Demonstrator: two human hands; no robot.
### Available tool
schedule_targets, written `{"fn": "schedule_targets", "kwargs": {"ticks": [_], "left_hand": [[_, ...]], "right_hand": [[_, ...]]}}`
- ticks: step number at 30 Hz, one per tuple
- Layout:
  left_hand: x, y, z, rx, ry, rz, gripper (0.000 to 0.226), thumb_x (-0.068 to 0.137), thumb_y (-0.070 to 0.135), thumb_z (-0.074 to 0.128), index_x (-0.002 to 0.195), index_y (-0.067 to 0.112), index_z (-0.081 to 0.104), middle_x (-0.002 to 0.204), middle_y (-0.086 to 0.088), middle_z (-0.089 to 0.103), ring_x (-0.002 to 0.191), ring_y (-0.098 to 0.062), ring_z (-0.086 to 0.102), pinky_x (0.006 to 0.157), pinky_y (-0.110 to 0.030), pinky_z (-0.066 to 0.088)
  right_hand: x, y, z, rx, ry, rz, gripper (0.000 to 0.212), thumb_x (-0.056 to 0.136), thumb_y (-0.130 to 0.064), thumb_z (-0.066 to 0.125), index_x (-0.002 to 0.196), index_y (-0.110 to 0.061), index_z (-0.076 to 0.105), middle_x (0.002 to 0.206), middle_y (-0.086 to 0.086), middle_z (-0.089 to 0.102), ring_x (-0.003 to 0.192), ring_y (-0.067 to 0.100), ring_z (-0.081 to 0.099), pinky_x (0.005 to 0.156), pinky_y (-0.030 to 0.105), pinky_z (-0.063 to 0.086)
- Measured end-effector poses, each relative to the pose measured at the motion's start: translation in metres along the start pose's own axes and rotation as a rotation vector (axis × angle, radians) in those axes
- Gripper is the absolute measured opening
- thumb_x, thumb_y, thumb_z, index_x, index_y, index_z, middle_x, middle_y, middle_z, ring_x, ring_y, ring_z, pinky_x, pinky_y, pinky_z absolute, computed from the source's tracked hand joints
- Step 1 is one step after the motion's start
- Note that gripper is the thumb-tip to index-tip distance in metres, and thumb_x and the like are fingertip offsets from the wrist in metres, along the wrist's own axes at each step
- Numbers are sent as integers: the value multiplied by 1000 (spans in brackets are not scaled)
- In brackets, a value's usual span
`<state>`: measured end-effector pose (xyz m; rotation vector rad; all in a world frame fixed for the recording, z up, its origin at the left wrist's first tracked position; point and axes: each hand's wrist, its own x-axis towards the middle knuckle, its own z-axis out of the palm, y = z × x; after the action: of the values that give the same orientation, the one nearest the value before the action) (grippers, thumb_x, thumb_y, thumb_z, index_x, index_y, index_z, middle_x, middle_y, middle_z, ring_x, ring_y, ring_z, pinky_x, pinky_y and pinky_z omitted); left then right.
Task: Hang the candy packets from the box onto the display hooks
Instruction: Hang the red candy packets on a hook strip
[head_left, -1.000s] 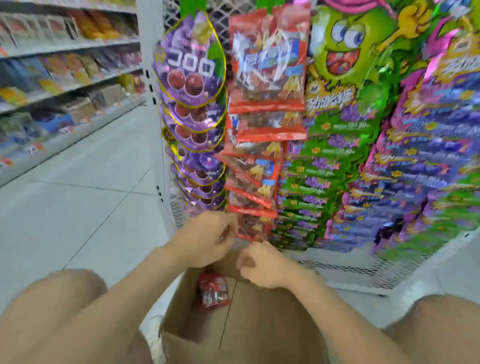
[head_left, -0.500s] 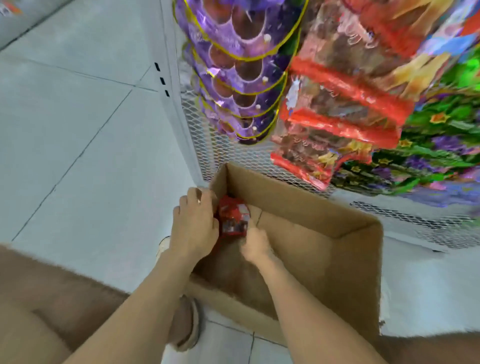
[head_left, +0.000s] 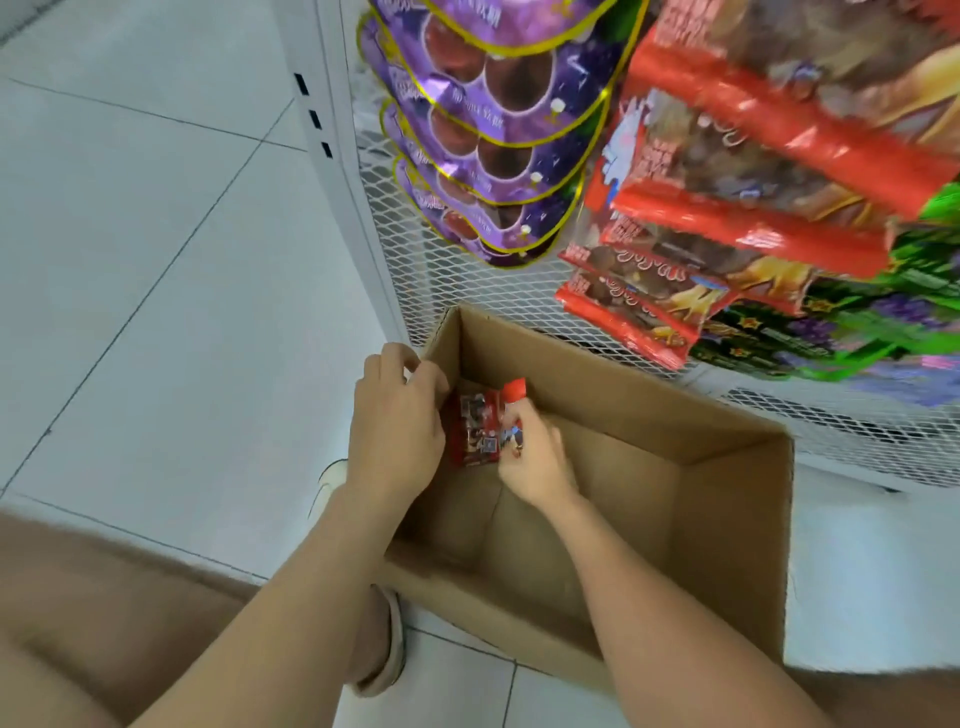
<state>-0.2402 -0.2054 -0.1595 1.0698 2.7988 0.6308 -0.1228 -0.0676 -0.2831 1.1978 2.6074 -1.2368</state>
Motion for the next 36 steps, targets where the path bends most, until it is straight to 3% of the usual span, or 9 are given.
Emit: {"fn": "schedule_targets", "kwargs": {"ticks": [4,9,12,15,19,23,29,33,36], "left_hand": [[-2,12,-7,-116,-64,1,32,91,-6,57,112,14,70,119,-9,59,115,-29,52,92,-41,51],[-14,36,-22,-433,-146,-193,45,99,9,58,144,11,58,137,-6,59,129,-26,58,112,-37,44],[-18,53,-47,-789,-201,-411,37,91,45,73,122,24,70,121,7,73,114,-20,69,109,-49,53],[-17,73,-81,-1088,-262,-404,21,94,30,80,99,10,75,95,-9,78,95,-29,76,97,-60,60],[-18,106,-131,-1129,-324,-174,9,102,12,69,104,6,75,96,-13,78,93,-26,75,87,-43,65],[-13,137,-178,-1123,-295,-62,18,102,11,67,116,0,72,107,-27,75,96,-31,71,91,-47,61],[0,194,-268,-1053,-88,234,9,100,10,68,94,6,73,86,-4,70,80,-17,64,76,-32,52],[12,237,-334,-959,112,454,15,100,9,69,91,17,78,83,7,73,78,-9,64,76,-26,50],[26,268,-375,-865,261,530,16,100,13,68,95,24,78,87,3,76,78,-11,67,71,-27,51]], "right_hand": [[-10,-20,-43,479,-31,209,64,82,-3,76,127,-36,44,107,5,74,95,17,74,85,37,62],[-51,-51,-113,840,-214,219,21,90,-3,77,108,-14,73,110,15,79,96,25,74,86,38,58],[-85,-69,-154,1074,-370,107,33,94,1,71,127,0,67,124,22,73,107,35,71,102,52,54],[-112,-81,-196,841,-409,41,39,92,-3,77,129,-7,68,124,15,75,112,30,73,105,50,56],[-143,-101,-255,567,-460,-70,42,85,-19,88,124,-14,73,119,4,78,113,21,74,99,38,59],[-174,-146,-284,435,-27,-303,12,95,-30,79,99,-18,79,96,-9,81,92,12,78,79,35,63],[-212,-211,-319,562,401,-566,9,102,-23,68,94,-23,72,69,-17,69,59,-2,56,59,15,44],[-220,-249,-374,444,646,-649,22,100,-40,69,90,-21,71,62,-5,57,55,8,42,54,34,39],[-219,-283,-424,502,755,-711,4,96,-30,76,97,-26,77,77,-14,75,64,9,66,62,35,56]]}}
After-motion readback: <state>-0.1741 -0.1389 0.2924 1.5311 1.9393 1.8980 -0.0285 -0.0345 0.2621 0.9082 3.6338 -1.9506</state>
